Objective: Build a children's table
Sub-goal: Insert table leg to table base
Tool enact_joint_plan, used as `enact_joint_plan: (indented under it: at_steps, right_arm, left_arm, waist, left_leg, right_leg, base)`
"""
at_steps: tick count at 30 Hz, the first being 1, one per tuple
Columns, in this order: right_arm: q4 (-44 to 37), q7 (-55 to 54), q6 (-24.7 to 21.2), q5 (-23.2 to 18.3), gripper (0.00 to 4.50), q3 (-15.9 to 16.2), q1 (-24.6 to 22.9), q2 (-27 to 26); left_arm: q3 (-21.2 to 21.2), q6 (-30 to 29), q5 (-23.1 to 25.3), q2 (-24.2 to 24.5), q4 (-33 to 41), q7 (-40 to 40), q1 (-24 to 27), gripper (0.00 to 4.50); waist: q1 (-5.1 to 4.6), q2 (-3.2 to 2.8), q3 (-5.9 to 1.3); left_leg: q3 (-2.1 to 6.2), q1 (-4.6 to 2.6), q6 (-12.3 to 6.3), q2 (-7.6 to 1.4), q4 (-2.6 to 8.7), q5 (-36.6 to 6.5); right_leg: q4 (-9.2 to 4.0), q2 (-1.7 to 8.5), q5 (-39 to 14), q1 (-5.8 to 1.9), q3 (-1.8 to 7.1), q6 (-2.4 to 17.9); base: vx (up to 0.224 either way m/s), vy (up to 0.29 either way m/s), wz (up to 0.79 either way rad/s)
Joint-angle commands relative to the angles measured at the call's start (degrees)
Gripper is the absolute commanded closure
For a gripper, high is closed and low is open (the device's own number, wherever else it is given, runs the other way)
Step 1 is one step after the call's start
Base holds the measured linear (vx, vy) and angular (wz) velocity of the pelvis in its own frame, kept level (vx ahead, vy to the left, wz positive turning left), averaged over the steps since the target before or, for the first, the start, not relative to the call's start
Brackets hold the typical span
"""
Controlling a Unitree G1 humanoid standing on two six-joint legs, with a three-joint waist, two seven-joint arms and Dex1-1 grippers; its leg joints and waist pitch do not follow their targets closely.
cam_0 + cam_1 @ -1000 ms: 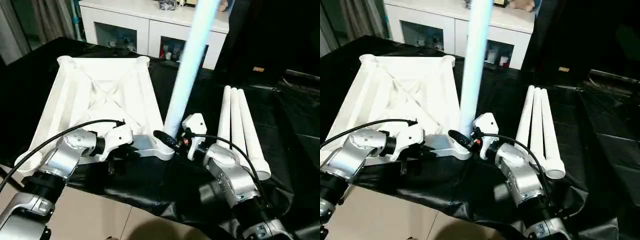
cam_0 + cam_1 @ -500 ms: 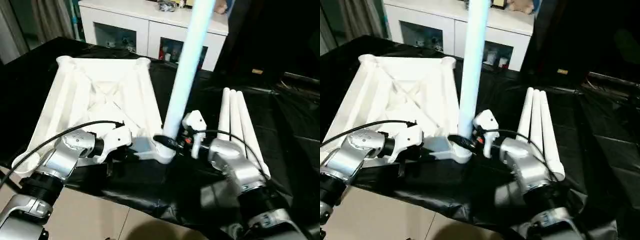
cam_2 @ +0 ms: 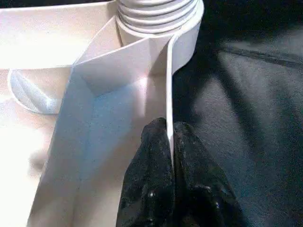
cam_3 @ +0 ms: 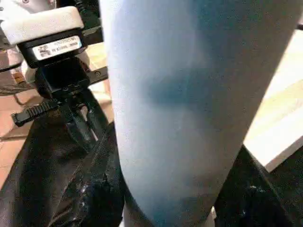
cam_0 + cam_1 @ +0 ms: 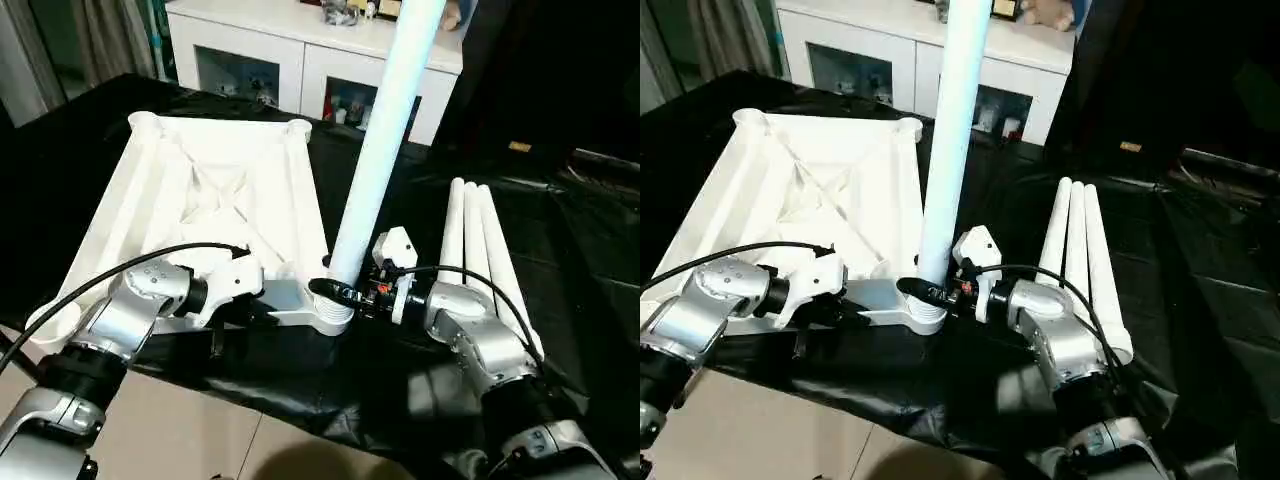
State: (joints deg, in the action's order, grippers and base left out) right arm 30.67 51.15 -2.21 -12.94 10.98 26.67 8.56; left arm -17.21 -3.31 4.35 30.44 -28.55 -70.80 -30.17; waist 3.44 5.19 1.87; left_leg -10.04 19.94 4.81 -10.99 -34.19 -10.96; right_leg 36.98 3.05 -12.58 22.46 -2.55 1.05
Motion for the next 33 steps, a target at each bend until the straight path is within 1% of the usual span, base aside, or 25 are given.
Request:
enact_joint_plan:
  at_steps: [1, 2, 4, 5, 6, 7, 8, 9, 10, 11, 12, 13, 14, 15, 16, 17, 18, 19, 21, 23, 25, 27, 30, 31, 33]
  right_arm:
    - [15.0, -14.3, -2.1, 6.9, 2.64, -0.6, 0.1, -1.0]
    - [16.5, -16.8, -2.3, 7.1, 2.64, -1.2, 0.8, -1.5]
    - [18.5, -20.5, -2.5, 7.4, 2.64, -1.9, 1.9, -2.4]
    - [19.5, -22.5, -2.7, 7.3, 2.64, -2.3, 2.5, -3.0]
    - [20.1, -23.7, -2.8, 7.3, 2.64, -2.6, 2.9, -3.3]
    - [20.1, -23.7, -2.8, 7.3, 2.64, -2.6, 2.9, -3.3]
    - [23.2, -30.0, -3.6, 6.5, 2.64, -4.4, 4.9, -5.6]
    - [24.6, -32.7, -3.9, 6.0, 2.64, -5.2, 5.9, -6.6]
    - [24.6, -32.7, -3.9, 6.0, 2.64, -5.2, 5.9, -6.6]
    - [24.6, -32.7, -3.9, 6.0, 2.64, -5.2, 5.9, -6.6]
    - [27.4, -38.8, -4.0, 5.1, 2.64, -7.0, 8.0, -8.7]
    - [27.4, -38.8, -4.0, 5.1, 2.64, -7.0, 8.0, -8.7]
    - [28.9, -41.0, -3.6, 4.7, 2.64, -7.7, 8.9, -9.5]
    - [28.9, -41.0, -3.6, 4.7, 2.64, -7.7, 8.9, -9.5]
    - [29.8, -42.7, -3.5, 4.2, 2.64, -8.3, 9.7, -10.2]
    - [31.2, -45.5, -2.8, 4.0, 2.64, -8.7, 10.9, -11.4]
    - [31.8, -46.4, -2.5, 3.9, 2.64, -8.9, 11.4, -12.0]
    - [31.9, -46.6, -2.5, 3.9, 2.64, -8.9, 11.5, -12.1]
    - [33.5, -48.9, -1.4, 4.4, 2.64, -9.3, 12.8, -13.1]
    - [34.4, -49.8, -0.8, 4.6, 2.64, -9.5, 13.5, -13.6]
    - [35.0, -50.2, -0.4, 4.7, 2.64, -9.7, 13.9, -13.8]
    - [35.3, -49.6, 0.0, 4.5, 2.64, -10.0, 14.3, -14.0]
    - [36.0, -48.4, 0.4, 4.5, 2.64, -10.4, 15.1, -14.4]
    - [36.4, -48.3, 0.7, 4.6, 2.64, -10.6, 15.4, -14.5]
    - [36.6, -47.6, 1.0, 4.3, 2.08, -11.0, 15.7, -14.6]
  left_arm:
    - [1.0, -0.4, 0.5, -3.2, -2.6, 6.1, -3.0, 4.50]
    - [1.1, -1.3, 1.1, -3.7, -3.6, 7.7, -3.5, 4.50]
    - [1.6, -3.0, 1.3, -4.9, -4.8, 10.1, -4.2, 4.50]
    - [2.0, -4.3, 1.2, -5.7, -5.2, 11.2, -4.6, 4.50]
    - [2.2, -5.1, 1.1, -6.2, -5.4, 11.9, -4.8, 4.50]
    - [2.2, -5.1, 1.1, -6.2, -5.4, 11.9, -4.8, 4.50]
    - [2.5, -10.0, 1.4, -8.5, -4.9, 15.1, -6.0, 4.50]
    - [2.8, -12.3, 1.7, -9.6, -4.7, 16.9, -6.6, 4.50]
    - [2.8, -12.3, 1.7, -9.6, -4.7, 16.9, -6.6, 4.50]
    - [2.8, -12.3, 1.7, -9.6, -4.7, 16.9, -6.6, 4.50]
    - [3.5, -18.6, 3.1, -12.3, -4.8, 22.9, -8.3, 4.50]
    - [3.5, -18.6, 3.1, -12.3, -4.8, 22.9, -8.3, 4.50]
    - [3.9, -20.9, 3.5, -13.3, -4.9, 25.1, -8.9, 4.50]
    - [3.9, -20.9, 3.5, -13.3, -4.9, 25.1, -8.9, 4.50]
    - [4.0, -22.8, 4.0, -14.2, -4.4, 26.7, -9.3, 4.50]
    - [4.4, -25.9, 4.4, -15.8, -3.2, 28.8, -9.8, 4.50]
    - [4.4, -27.0, 4.7, -16.4, -2.5, 29.7, -10.0, 4.50]
    - [4.5, -27.2, 4.8, -16.6, -2.3, 29.8, -10.0, 4.50]
    - [4.5, -28.2, 5.4, -17.4, -1.9, 31.2, -10.5, 4.50]
    - [4.5, -28.3, 5.5, -17.5, -2.2, 31.6, -10.7, 4.50]
    - [4.3, -28.0, 5.5, -17.3, -2.5, 31.6, -10.7, 4.50]
    - [3.7, -26.2, 5.7, -16.5, -2.8, 31.0, -10.4, 4.50]
    - [3.3, -25.7, 5.6, -15.9, -2.5, 30.7, -10.2, 4.50]
    - [3.3, -26.0, 5.6, -15.8, -2.3, 30.8, -10.1, 4.50]
    - [3.2, -25.9, 5.6, -15.7, -2.1, 30.8, -10.1, 4.50]
  waist:
    - [-0.26, -0.75, -1.45]
    - [-0.60, -0.66, -1.27]
    - [-0.77, -0.66, -1.24]
    - [-0.94, -0.73, -1.17]
    - [-0.94, -0.73, -1.17]
    - [-1.14, -0.89, -1.31]
    - [-1.36, -1.09, -1.51]
    - [-1.62, -1.15, -1.45]
    - [-1.81, -1.34, -1.52]
    - [-1.91, -1.39, -1.60]
    - [-1.83, -1.41, -1.47]
    - [-1.69, -1.37, -1.35]
    - [-1.76, -1.24, -1.43]
    - [-1.76, -1.35, -1.42]
    - [-1.69, -1.37, -1.40]
    - [-1.74, -1.13, -1.39]
    - [-1.76, -1.28, -1.40]
    - [-1.74, -1.28, -1.33]
    - [-1.71, -1.23, -1.49]
    - [-1.59, -1.20, -1.50]
    - [-1.62, -1.34, -1.49]
    - [-1.52, -1.23, -1.47]
    - [-1.54, -1.39, -1.40]
    - [-1.53, -1.33, -1.42]
    - [-1.49, -1.31, -1.35]
  left_leg:
    - [1.24, -0.50, 1.61, -2.28, 4.83, -18.2]
    - [1.60, -0.71, 2.58, -2.09, 4.81, -21.1]
    - [1.89, -1.31, 2.75, -2.14, 4.77, -23.4]
    - [2.13, -1.65, 2.57, -2.11, 4.80, -25.2]
    - [2.13, -1.65, 2.57, -2.11, 4.80, -25.2]
    - [2.38, -1.58, 2.50, -2.19, 4.95, -26.1]
    - [2.67, -1.08, 2.63, -2.43, 5.39, -25.8]
    - [2.74, -0.93, 2.95, -2.50, 5.60, -25.9]
    - [2.83, -1.29, 3.43, -2.47, 5.65, -27.2]
    - [2.92, -1.13, 3.25, -2.45, 5.73, -27.6]
    - [2.78, -1.28, 3.15, -2.44, 5.80, -28.0]
    - [2.61, -2.10, 3.07, -2.16, 5.36, -29.4]
    - [2.55, -2.29, 2.80, -2.06, 5.27, -29.6]
    - [2.63, -2.12, 2.49, -2.05, 5.27, -29.4]
    - [2.64, -2.06, 2.31, -2.10, 5.33, -29.4]
    - [2.57, -2.06, 2.23, -2.19, 5.39, -29.5]
    - [2.61, -2.19, 2.47, -2.24, 5.41, -29.7]
    - [2.63, -2.31, 2.31, -2.09, 5.40, -30.5]
    - [2.67, -1.80, 2.16, -2.17, 5.59, -29.6]
    - [2.48, -1.57, 2.05, -2.22, 5.72, -28.4]
    - [2.50, -1.47, 2.20, -2.21, 5.82, -28.4]
    - [2.34, -1.63, 1.98, -2.15, 5.72, -28.6]
    - [2.33, -1.66, 1.92, -2.22, 5.81, -28.7]
    - [2.33, -1.56, 1.88, -2.20, 5.86, -28.4]
    - [2.25, -1.61, 1.84, -2.22, 5.89, -28.1]
  right_leg:
    - [-6.51, 5.21, -25.8, -1.13, 2.85, 7.5]
    - [-7.08, 5.33, -31.8, -1.03, 2.53, 5.8]
    - [-7.77, 5.74, -36.6, -0.78, 2.29, 3.9]
    - [-8.24, 5.80, -38.5, -0.61, 1.89, 3.3]
    - [-8.24, 5.80, -38.5, -0.61, 1.89, 3.3]
    - [-8.42, 5.93, -38.1, -0.89, 1.52, 3.2]
    - [-8.06, 6.01, -35.2, -1.49, 1.28, 3.9]
    - [-7.88, 5.91, -34.0, -1.45, 1.22, 4.3]
    - [-7.88, 5.76, -32.6, -1.28, 0.99, 4.9]
    - [-7.94, 5.79, -30.7, -1.62, 0.84, 5.2]
    - [-8.05, 5.73, -29.9, -1.38, 0.96, 5.5]
    - [-8.34, 5.72, -31.3, -0.52, 0.98, 5.6]
    - [-8.63, 5.71, -32.1, -0.61, 0.89, 5.3]
    - [-8.74, 5.79, -32.3, -0.77, 0.79, 5.0]
    - [-8.85, 5.81, -32.2, -0.82, 0.76, 4.8]
    - [-8.81, 5.80, -31.5, -0.70, 0.82, 4.9]
    - [-8.64, 5.79, -31.1, -0.59, 0.83, 5.1]
    - [-8.92, 5.63, -31.1, -0.48, 0.62, 4.7]
    - [-8.69, 5.79, -29.6, -0.88, 0.83, 4.8]
    - [-8.37, 5.74, -26.9, -0.71, 1.19, 5.7]
    - [-8.20, 5.61, -26.0, -0.83, 1.21, 5.9]
    - [-8.33, 5.69, -26.3, -0.63, 1.35, 5.9]
    - [-8.38, 5.67, -26.6, -0.55, 1.42, 6.0]
    - [-8.34, 5.65, -26.5, -0.71, 1.41, 6.0]
    - [-8.40, 5.68, -26.5, -0.60, 1.48, 6.0]
  base:
    - [0.000, 0.000, 0.00]
    - [0.000, 0.000, 0.00]
    - [0.000, 0.000, 0.00]
    - [0.000, 0.000, 0.00]
    - [0.000, 0.000, 0.00]
    - [0.000, 0.000, 0.00]
    - [0.000, 0.000, 0.00]
    - [0.000, 0.000, 0.00]
    - [0.000, 0.000, 0.00]
    - [0.000, 0.000, 0.00]
    - [0.000, 0.000, 0.00]
    - [0.000, 0.000, 0.00]
    - [0.000, 0.000, 0.00]
    - [0.000, 0.000, 0.00]
    - [0.000, 0.000, 0.00]
    - [0.000, 0.000, 0.00]
    - [0.000, 0.000, 0.00]
    - [0.000, 0.000, 0.00]
    - [0.000, 0.000, 0.00]
    - [0.000, 0.000, 0.00]
    - [0.000, 0.000, 0.00]
    - [0.000, 0.000, 0.00]
    - [0.000, 0.000, 0.00]
    - [0.000, 0.000, 0.00]
    - [0.000, 0.000, 0.00]
